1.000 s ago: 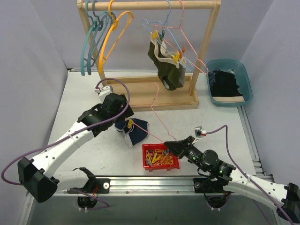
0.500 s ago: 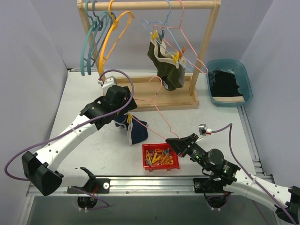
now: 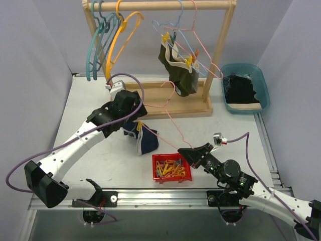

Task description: Remove the underwear clipped to the hanger

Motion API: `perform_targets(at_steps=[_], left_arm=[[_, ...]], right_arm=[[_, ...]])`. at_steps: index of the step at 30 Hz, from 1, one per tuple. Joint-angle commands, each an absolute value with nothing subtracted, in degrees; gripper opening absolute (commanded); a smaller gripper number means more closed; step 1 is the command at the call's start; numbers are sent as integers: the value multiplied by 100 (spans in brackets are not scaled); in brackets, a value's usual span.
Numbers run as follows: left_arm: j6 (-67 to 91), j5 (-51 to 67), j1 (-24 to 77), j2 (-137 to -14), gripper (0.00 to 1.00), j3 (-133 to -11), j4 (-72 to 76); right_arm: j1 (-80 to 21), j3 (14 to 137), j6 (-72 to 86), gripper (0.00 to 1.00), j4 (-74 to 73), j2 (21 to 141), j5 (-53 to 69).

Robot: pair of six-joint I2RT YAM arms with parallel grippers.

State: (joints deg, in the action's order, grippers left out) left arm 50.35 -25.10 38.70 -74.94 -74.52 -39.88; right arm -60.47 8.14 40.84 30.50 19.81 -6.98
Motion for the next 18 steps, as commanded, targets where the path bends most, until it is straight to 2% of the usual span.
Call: perform_targets(at_steps=[1,3,6,15,16,18], left_arm=[[4983,-2549,3894,-7515,96,-7787,-3990],[4975,-2540,3894,-7497,100,-7735,-3973],[4975,-2531,3894,-7462,89,-7691,-3920],[4948,-2549,3894,-7400,70,-7646,-3867],[4940,-2549,3902,-7383,63,-7646,-3850],[4931,-2558,3902,-7383,58,-7638,-3850]], right_arm=[[-6073,993,4095,0,3717,1995,-449],[-6073,967,4122,0,3840,2004,-413],[-6082,923,4201,0,3946,1978,-369],[-6073,835,4482,0,4245,1898,-273],[-6073,818,4509,0,4271,1898,-272],[-6073,791,4570,0,4333,1934,-272]])
